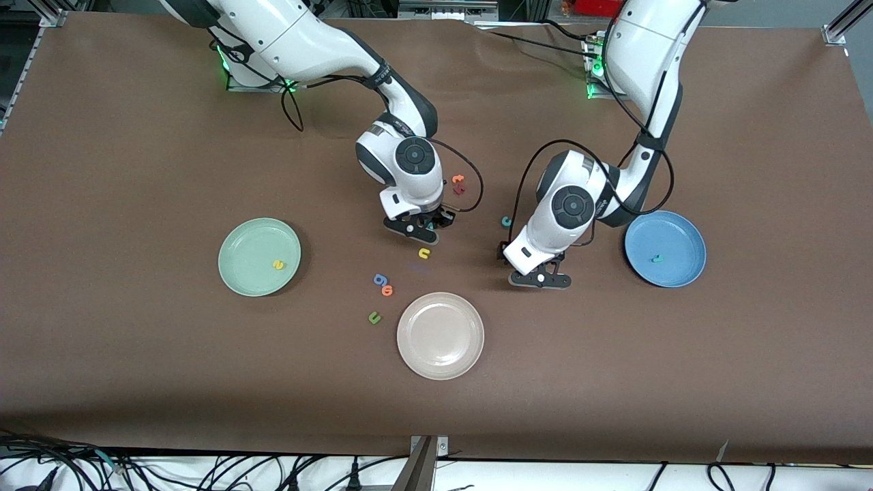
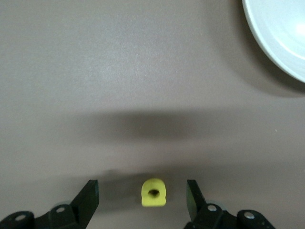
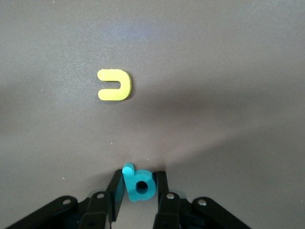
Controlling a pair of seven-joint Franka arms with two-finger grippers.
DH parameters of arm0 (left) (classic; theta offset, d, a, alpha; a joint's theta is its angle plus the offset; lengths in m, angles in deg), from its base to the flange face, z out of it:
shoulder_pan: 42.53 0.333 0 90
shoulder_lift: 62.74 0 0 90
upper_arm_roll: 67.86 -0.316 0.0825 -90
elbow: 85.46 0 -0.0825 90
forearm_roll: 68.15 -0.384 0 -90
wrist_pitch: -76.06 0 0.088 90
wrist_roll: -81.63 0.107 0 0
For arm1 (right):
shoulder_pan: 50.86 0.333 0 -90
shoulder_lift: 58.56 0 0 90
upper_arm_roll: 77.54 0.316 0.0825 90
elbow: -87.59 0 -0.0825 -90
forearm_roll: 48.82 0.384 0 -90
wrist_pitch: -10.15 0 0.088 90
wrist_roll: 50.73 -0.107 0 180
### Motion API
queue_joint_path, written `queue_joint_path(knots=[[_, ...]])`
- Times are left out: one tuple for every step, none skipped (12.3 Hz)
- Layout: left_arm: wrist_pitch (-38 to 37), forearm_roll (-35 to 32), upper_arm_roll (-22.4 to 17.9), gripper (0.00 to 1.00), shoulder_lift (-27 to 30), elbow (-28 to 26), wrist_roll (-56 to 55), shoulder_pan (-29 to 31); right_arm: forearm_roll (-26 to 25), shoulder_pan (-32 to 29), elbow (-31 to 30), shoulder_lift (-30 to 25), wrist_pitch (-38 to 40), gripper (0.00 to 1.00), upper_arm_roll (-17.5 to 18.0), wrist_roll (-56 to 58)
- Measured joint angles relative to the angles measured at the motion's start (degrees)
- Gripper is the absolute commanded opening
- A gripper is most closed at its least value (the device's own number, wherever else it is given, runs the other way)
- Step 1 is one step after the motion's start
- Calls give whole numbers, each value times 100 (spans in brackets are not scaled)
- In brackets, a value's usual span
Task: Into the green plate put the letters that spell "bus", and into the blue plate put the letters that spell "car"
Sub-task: 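Grasp the cyan b with the right gripper while the left gripper reaches yellow a, then carry the b to the green plate while the left gripper grasps yellow a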
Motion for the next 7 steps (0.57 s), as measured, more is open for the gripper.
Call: queue_joint_path(knots=[[39, 0, -5, 81, -66, 6, -2, 1, -10, -1, 1, -5, 10, 9, -1, 0], [95, 0, -6, 81, -127, 6, -2, 1, -18, -2, 5, -6, 10, 8, -8, 0], [147, 0, -3, 81, -181, 6, -2, -4, -36, -4, 19, -15, 43, 8, -25, 0], [171, 0, -1, 81, -218, 6, -2, -17, -58, -8, 60, -65, 190, 8, -66, 19], [174, 0, 2, 81, -224, 4, -2, -35, -72, -14, 135, -186, 512, 8, -153, 130], [174, 0, 5, 79, -223, -1, -2, -50, -73, -44, 191, -364, 887, 8, -260, 367], [174, 0, 8, 78, -223, -20, -1, -57, -72, -117, 214, -564, 1246, 8, -354, 670]])
